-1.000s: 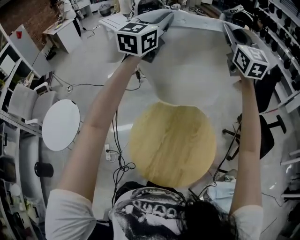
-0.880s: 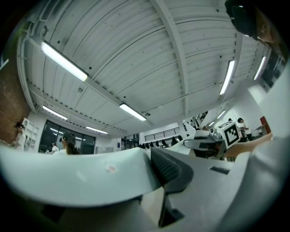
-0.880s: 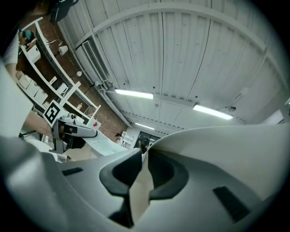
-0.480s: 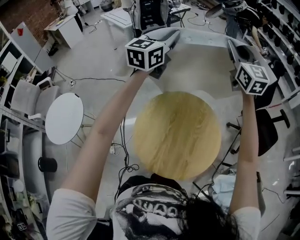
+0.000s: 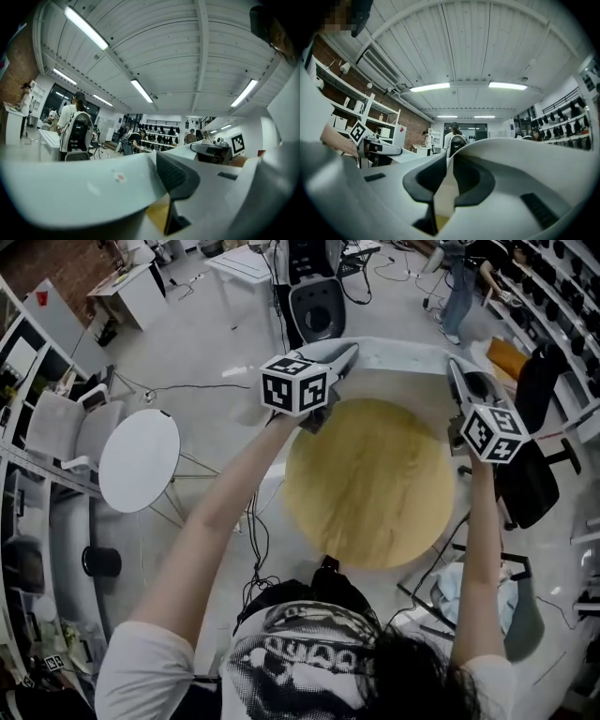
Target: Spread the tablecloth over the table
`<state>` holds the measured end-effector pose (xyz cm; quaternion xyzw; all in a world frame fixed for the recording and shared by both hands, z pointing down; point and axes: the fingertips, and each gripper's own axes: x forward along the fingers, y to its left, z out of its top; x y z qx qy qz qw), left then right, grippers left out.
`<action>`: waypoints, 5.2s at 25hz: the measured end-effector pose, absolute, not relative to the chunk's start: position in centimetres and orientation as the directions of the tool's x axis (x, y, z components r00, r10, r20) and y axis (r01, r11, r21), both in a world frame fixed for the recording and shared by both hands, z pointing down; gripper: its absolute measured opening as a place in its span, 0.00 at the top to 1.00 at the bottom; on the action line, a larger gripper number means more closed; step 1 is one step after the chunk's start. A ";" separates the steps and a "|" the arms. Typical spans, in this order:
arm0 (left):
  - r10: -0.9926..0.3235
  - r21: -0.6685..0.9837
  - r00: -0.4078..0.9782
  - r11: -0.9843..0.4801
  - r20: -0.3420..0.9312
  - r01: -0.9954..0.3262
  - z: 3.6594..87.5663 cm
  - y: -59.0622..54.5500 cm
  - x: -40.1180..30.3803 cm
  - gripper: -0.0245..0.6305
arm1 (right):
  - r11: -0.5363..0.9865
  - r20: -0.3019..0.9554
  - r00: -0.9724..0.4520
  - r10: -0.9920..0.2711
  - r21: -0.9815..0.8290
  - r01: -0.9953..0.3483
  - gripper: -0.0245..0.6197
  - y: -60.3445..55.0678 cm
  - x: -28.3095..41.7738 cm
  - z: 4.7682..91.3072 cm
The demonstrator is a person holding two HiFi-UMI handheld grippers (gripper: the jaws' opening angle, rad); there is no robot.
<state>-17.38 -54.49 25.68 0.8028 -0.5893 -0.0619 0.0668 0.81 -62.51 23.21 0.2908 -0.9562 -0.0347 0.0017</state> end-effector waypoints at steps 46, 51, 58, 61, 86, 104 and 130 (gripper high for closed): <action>-0.943 0.674 0.277 -0.083 0.185 -0.734 50.0 -30.1 6.0 0.85 | 0.693 0.229 -0.830 -0.509 -0.464 -0.553 0.88 -40.2 25.2 48.1; -0.924 0.645 0.249 -0.004 0.290 -0.764 53.8 -28.2 8.0 0.85 | 0.666 0.281 -0.836 -0.472 -0.507 -0.547 0.89 -38.6 27.1 52.0; -0.884 0.621 0.211 0.108 0.417 -0.776 59.0 -25.6 9.8 0.85 | 0.618 0.359 -0.831 -0.425 -0.555 -0.556 0.89 -36.1 28.8 57.4; -0.862 0.588 0.174 0.165 0.476 -0.792 61.3 -24.5 10.0 0.87 | 0.605 0.405 -0.821 -0.402 -0.556 -0.571 0.90 -34.9 29.0 59.8; -0.788 0.550 0.114 0.310 0.604 -0.775 68.8 -18.7 11.3 0.83 | 0.409 0.546 -0.777 -0.314 -0.661 -0.629 0.85 -30.7 31.4 70.6; -0.805 0.509 0.160 0.195 0.572 -0.839 66.5 -6.8 14.0 0.83 | 0.536 0.445 -0.840 -0.311 -0.648 -0.542 0.85 -19.7 30.1 64.0; -0.930 0.379 0.185 -0.054 0.318 -0.924 52.7 10.1 20.5 0.85 | 0.801 0.268 -0.951 -0.155 -0.529 -0.280 0.87 1.5 29.2 50.7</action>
